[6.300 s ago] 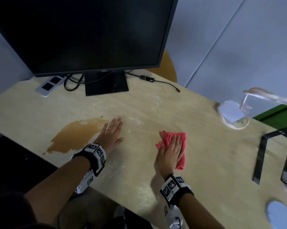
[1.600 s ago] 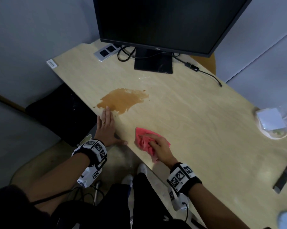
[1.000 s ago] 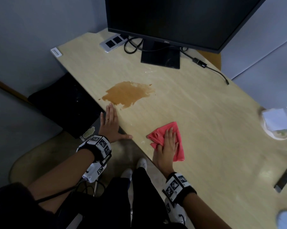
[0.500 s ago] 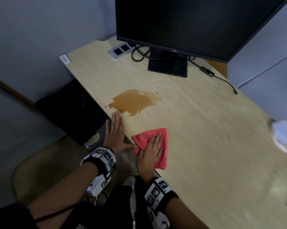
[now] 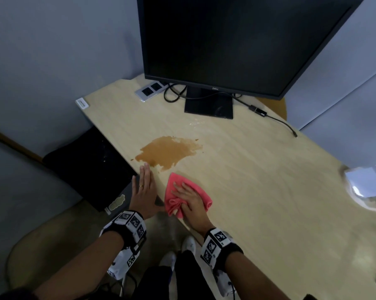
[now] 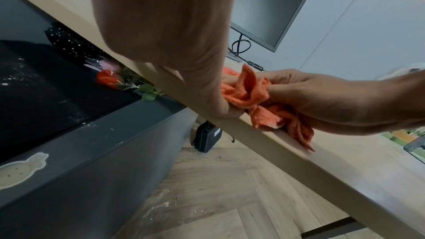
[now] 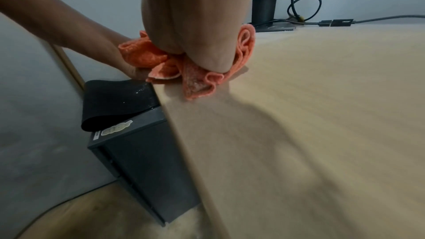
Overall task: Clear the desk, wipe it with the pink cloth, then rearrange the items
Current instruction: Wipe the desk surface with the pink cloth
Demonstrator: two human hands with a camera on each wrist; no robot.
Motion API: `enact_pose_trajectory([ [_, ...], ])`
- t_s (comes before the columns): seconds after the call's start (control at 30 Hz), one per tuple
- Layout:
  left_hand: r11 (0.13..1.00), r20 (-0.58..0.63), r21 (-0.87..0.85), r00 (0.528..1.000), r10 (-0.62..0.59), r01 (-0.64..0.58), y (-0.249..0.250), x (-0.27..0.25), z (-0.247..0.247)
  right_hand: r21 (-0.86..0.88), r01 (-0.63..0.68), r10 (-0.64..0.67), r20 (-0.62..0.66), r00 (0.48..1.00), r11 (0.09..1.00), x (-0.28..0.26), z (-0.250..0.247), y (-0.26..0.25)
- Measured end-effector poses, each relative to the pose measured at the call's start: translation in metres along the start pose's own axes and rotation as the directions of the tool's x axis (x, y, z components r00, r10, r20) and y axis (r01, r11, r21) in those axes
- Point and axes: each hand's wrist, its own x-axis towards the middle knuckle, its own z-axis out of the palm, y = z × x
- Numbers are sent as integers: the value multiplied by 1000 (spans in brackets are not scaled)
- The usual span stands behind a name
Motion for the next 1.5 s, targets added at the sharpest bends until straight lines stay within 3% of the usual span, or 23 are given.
enact_pose_trajectory([
  [0.23,998,15,51,999,39,-40,-1,-3,1,185,-77,50,147,988,980,-22,-23,-5],
  [0.4,993,81,62,993,90,-95,-1,-5,-5,329,-328,229,306,924,885,-38,-58,-15],
  [0.47,986,72,37,985,158,-161,5,-4,-13,511,-436,321,301,898,741,-40,-80,-26],
  [0.53,975,44,-40,975,219,-218,15,-1,-20,757,-484,363,343,866,439,-43,-102,-30],
  [0.6,959,22,-137,967,254,-249,28,3,-27,874,-476,362,414,835,96,-44,-122,-28],
  [0.63,949,4,-172,963,269,-264,34,5,-27,887,-462,403,411,818,31,-46,-131,-24],
  [0.7,935,-45,-195,955,293,-296,46,10,-26,900,-426,553,311,773,89,-50,-144,-7],
  [0.8,917,-93,-142,927,362,-372,66,14,-19,818,-450,780,3,626,358,-61,-157,28],
  [0.93,829,-44,18,828,559,-559,101,15,-3,651,-569,794,-86,602,502,-65,-166,46],
  [1.03,672,4,173,682,731,-720,128,10,14,537,-609,776,-147,613,583,-66,-166,49],
  [1.07,633,35,208,653,757,-745,135,8,19,503,-622,769,-150,621,601,-67,-165,48],
  [1.23,640,150,214,672,725,-738,138,1,31,402,-613,726,-250,641,680,-69,-163,46],
  [1.3,631,164,247,674,720,-735,136,1,30,277,-589,651,-330,684,759,-66,-163,38],
  [1.4,645,27,193,661,750,-739,133,1,26,76,-482,470,-399,787,873,-60,-156,20],
  [1.5,749,-121,44,741,661,-661,125,0,22,16,-371,352,-352,867,929,-55,-142,4],
])
